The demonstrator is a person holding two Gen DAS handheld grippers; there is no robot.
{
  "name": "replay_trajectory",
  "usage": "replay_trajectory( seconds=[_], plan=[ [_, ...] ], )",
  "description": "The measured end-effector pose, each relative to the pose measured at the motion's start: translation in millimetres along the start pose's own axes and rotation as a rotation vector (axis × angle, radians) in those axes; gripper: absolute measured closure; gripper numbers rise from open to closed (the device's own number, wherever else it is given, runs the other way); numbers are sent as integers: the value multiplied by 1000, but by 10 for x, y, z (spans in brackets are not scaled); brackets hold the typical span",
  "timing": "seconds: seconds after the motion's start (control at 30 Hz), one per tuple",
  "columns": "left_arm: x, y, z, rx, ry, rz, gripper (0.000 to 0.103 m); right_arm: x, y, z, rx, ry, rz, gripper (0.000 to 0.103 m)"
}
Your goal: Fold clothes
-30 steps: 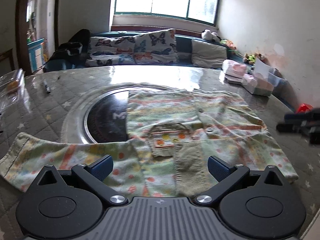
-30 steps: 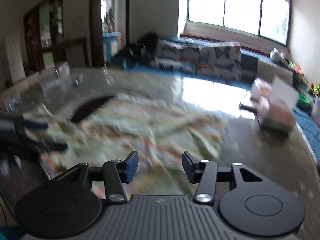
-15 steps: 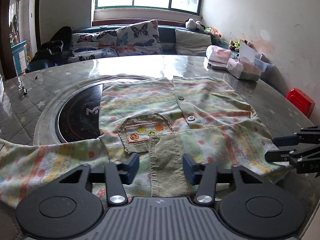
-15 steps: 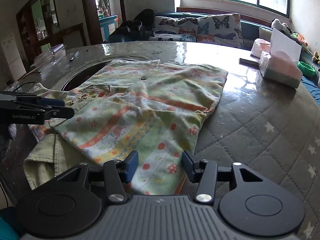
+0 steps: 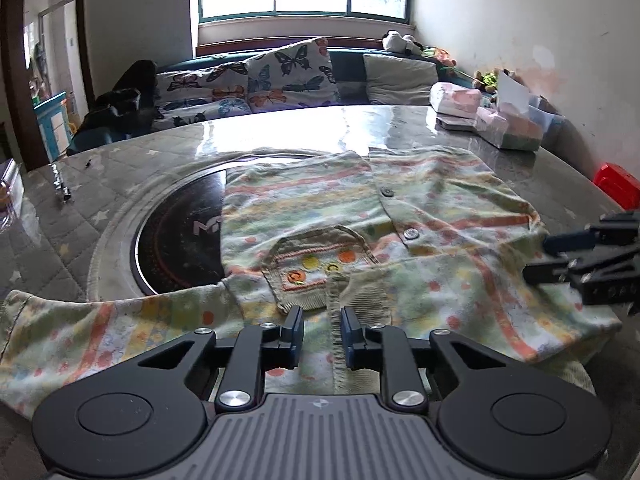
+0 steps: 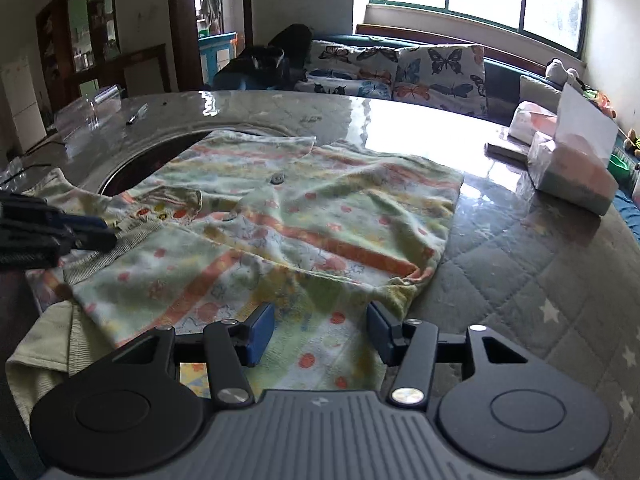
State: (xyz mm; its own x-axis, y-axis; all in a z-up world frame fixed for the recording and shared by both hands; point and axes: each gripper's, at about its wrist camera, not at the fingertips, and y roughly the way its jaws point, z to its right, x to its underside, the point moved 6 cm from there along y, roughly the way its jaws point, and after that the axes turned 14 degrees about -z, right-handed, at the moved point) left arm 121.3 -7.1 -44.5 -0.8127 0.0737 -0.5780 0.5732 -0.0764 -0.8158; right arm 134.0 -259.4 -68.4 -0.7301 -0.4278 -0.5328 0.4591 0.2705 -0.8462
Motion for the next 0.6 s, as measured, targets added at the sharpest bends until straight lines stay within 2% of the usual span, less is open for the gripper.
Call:
replay_trajectory(
  seconds=[0.13,0.2,0.33,0.47,0.6],
  plan=[
    [-59,-97,108,50,15,18,81,-23,-25,-22,-1,-8,15,48],
    [-76,-104,221,85,37,21,81,-34,-22,-24,-3,-4,23,42],
    [-67,-29,422,128,90,8,80,-23,11,-31,-15,11,28,39],
    [-11,75,449,117,108,-13,80,25,48,-39,-15,-1,40,36],
    [-10,66,416,105,101,-11,79,39,63,-80,-33,-18,52,20]
  ],
)
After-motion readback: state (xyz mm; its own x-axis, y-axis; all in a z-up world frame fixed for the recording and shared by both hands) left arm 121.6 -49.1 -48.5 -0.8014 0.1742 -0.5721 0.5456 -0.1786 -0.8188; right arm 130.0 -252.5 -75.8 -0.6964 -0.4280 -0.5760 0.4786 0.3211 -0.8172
